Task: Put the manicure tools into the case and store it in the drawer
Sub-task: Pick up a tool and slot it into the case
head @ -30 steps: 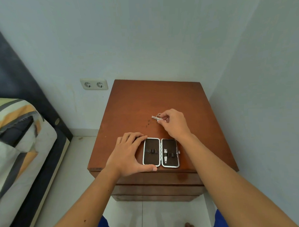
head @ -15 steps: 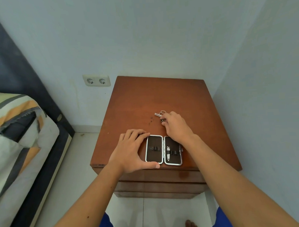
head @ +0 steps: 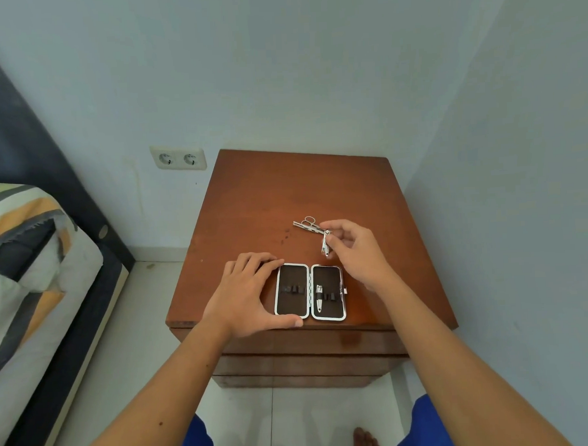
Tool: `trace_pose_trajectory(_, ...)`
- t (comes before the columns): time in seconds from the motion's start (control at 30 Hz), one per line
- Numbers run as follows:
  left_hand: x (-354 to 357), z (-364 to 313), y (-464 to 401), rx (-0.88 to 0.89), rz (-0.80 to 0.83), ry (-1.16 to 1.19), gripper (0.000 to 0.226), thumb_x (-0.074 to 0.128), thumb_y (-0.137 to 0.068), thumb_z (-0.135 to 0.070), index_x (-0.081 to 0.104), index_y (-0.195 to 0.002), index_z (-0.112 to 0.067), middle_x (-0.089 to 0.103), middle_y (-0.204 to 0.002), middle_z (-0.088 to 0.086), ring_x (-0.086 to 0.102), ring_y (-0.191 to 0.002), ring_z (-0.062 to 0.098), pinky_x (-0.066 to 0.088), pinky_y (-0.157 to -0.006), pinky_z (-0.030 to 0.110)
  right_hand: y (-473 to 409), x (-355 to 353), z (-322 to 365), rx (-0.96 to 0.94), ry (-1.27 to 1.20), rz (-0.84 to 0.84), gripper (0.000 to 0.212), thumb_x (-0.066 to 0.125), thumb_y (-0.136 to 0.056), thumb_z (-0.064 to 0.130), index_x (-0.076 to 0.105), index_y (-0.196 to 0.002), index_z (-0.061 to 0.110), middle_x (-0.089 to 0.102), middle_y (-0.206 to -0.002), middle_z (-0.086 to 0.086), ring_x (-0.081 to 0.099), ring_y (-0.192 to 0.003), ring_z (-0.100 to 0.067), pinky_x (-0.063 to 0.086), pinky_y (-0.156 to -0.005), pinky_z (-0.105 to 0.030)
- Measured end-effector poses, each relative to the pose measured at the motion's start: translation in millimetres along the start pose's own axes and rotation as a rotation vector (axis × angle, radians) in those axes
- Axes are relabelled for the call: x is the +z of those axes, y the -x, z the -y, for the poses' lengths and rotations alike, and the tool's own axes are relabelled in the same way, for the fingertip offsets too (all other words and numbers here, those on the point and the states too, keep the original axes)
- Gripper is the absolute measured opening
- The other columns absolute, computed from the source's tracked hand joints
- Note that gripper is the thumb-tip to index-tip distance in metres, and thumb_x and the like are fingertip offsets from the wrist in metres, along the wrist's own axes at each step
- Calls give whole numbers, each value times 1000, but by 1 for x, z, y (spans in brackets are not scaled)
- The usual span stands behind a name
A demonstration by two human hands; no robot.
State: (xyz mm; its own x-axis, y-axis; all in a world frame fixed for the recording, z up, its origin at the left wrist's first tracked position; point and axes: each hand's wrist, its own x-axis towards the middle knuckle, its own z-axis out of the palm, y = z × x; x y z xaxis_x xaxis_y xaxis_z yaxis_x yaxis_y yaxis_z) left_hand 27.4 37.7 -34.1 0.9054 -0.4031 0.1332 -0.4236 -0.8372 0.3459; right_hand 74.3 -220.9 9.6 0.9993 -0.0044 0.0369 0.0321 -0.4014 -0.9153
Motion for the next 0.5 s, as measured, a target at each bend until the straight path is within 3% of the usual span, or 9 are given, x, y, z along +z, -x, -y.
trace_pose_trajectory(0.17, -1, -1, 0, -5, 4, -2, 123, 48, -63, -110, 43, -157, -31, 42, -156, -11, 33, -144, 15, 28, -120, 40, 10, -4, -1, 96, -240, -10, 26, 79, -91, 11, 73, -114, 21, 74, -82, 4, 69, -72, -13, 57, -74, -26)
trace_pose_trajectory(0.4, -1, -1, 0, -4, 9, -5, 123, 49, -63, -109, 43, -158, -31, 41, -157, -11, 31, -145, 13, 26, -120, 39, 16, -4, -3, 95, -160, -18, 32, 78, -90, 3, 73, -115, 21, 75, -94, -12, 73, -76, -14, 60, -78, -28)
trace_pose_trajectory(0.5, -1, -2, 0, 0, -2, -8, 123, 50, -63, -108, 45, -157, -29, 43, -156, -10, 33, -144, 15, 28, -119, 40, 17, -3, -6, 94, -152, 0, 34, 73, -93, -1, 71, -123, 13, 74, -88, -4, 75, -80, -16, 61, -83, -29)
